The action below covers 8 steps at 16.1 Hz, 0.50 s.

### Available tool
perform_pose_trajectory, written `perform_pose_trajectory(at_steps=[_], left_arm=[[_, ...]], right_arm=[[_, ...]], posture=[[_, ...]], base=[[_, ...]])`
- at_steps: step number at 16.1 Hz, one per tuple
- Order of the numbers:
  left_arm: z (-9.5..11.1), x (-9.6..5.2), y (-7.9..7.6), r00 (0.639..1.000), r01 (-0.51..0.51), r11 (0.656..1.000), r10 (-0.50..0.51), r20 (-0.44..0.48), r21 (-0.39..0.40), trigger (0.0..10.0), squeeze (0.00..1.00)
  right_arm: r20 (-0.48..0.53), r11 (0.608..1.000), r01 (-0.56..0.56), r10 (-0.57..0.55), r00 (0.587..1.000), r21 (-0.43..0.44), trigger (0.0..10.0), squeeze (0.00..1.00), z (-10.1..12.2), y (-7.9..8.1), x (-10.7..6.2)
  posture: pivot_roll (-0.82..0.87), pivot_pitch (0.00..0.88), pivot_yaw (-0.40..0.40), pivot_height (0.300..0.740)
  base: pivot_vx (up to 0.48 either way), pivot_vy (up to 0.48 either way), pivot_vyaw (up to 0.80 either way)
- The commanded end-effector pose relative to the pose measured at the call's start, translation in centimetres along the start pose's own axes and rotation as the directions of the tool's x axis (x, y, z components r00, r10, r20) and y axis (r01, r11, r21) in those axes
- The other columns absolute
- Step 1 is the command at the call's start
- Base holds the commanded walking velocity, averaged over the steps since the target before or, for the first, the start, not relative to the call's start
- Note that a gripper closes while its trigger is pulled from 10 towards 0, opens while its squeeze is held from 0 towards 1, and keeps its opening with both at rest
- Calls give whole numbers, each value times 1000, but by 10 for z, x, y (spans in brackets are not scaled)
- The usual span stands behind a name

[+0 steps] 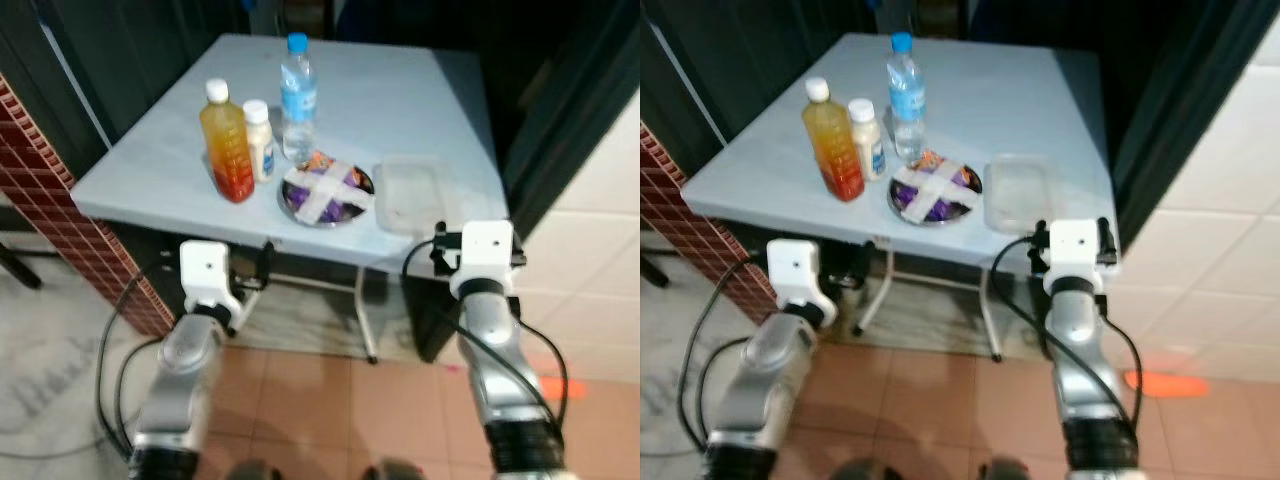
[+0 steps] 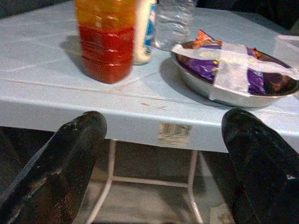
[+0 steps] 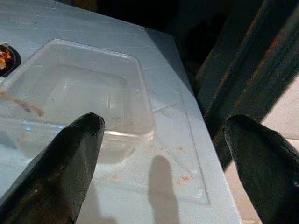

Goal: Restocking fridge

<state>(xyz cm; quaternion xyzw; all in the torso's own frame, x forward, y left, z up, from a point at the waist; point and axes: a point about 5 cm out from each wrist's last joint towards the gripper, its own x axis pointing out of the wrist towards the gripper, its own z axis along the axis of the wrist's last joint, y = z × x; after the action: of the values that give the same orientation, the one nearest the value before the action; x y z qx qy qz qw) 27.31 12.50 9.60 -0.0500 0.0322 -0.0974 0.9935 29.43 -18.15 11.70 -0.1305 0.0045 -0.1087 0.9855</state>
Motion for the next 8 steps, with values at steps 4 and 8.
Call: perform_pose_trajectory(at_steps=[4,8], left_arm=[[1,0,-2,1000,12,999,-13,10,35,10000,0],[4,-2,-1,1000,24,996,-24,1,81,10000,0]], right_arm=[[17,996,6,-8,1000,88,10000,0,13,-8,2],[22,986,57,-62,998,160,10000,0,17,-27,7]], posture=[[-13,56,41,740],[-11,84,58,740]], base=[[0,0,0],[0,0,0]])
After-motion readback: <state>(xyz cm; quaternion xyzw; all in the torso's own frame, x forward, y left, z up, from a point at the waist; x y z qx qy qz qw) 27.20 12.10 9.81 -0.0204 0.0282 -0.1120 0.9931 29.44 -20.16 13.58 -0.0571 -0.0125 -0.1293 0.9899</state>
